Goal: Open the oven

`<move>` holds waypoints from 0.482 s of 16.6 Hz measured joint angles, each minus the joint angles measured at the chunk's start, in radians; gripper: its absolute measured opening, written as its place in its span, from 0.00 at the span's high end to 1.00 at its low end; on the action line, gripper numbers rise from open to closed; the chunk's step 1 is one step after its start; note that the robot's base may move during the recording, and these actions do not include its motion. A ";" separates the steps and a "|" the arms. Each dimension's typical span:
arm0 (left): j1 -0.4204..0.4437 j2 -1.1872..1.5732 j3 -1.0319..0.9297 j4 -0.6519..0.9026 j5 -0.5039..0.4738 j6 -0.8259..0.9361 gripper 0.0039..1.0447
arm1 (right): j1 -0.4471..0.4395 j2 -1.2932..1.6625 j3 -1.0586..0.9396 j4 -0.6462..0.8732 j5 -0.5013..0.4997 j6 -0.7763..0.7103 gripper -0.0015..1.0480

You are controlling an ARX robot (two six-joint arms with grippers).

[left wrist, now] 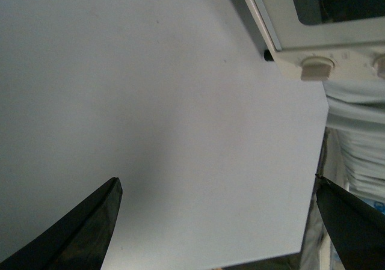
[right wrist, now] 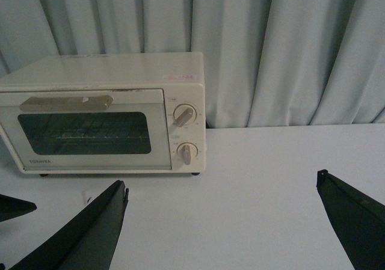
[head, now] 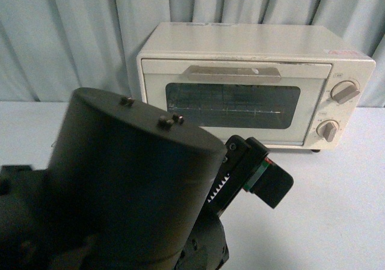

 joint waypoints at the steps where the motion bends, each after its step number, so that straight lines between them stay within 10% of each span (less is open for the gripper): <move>1: 0.017 0.027 0.031 -0.018 -0.014 0.008 0.06 | 0.000 0.000 0.000 0.000 0.000 0.000 0.06; 8: 0.110 0.120 0.131 -0.044 -0.070 0.049 0.06 | 0.000 0.000 0.000 0.000 0.000 0.000 0.06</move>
